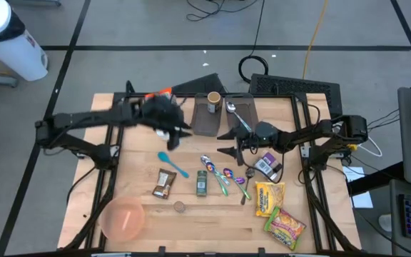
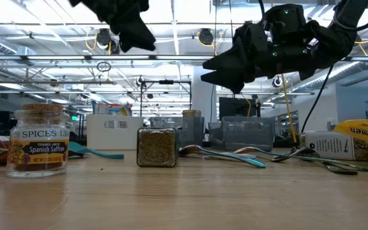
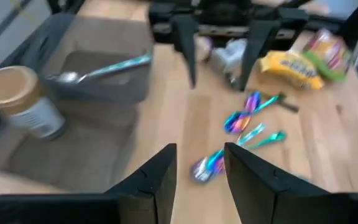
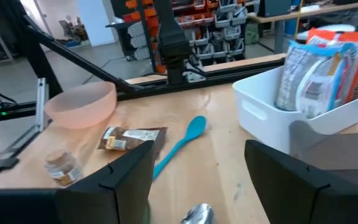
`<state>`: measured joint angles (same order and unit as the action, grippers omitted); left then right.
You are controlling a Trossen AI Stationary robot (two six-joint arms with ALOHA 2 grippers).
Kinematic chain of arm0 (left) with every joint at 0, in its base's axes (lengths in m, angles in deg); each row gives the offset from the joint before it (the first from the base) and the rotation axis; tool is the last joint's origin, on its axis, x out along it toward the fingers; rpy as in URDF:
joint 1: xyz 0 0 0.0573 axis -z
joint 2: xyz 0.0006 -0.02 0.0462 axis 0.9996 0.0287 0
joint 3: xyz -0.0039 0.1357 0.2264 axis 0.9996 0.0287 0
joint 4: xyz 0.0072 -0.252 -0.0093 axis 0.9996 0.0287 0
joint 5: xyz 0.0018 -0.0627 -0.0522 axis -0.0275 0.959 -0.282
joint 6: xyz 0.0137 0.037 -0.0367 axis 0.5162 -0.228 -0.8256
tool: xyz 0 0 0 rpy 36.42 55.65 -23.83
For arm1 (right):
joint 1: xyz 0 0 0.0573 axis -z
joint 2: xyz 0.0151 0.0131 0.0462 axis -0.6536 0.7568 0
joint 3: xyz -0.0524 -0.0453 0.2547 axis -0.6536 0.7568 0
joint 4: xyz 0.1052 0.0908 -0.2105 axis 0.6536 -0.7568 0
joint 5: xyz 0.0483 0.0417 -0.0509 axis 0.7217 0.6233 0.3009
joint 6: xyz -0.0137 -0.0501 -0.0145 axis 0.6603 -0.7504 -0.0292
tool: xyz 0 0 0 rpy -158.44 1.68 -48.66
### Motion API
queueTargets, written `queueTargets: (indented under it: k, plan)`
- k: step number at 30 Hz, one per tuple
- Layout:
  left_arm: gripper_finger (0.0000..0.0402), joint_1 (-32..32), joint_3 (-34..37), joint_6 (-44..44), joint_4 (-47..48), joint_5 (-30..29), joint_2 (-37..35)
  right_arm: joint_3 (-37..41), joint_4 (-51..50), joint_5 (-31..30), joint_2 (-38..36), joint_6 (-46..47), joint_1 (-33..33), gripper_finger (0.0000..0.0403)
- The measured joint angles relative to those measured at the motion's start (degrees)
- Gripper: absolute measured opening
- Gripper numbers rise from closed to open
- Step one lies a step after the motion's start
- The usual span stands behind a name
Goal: Pick & Place Food Item
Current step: Put the blue baby spoon into the right black bin
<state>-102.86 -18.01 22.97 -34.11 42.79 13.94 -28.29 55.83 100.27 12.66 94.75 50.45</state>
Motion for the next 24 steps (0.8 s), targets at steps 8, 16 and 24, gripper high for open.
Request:
queueTargets:
  k: [8,16,24]
  plan:
    - [0.0141,15.8,22.4,-8.5,-47.9,-15.0,1.9,0.0,-0.6,0.0,0.0,2.7,-5.4,0.0242]
    - [0.0141,23.4,25.4,-10.8,-67.1,-20.2,9.5,0.0,1.7,0.0,0.0,2.7,-14.3,0.0242]
    - [0.0141,26.2,24.9,-11.7,-72.0,-20.0,15.1,0.0,2.2,-0.1,0.0,2.6,-23.8,0.0242]
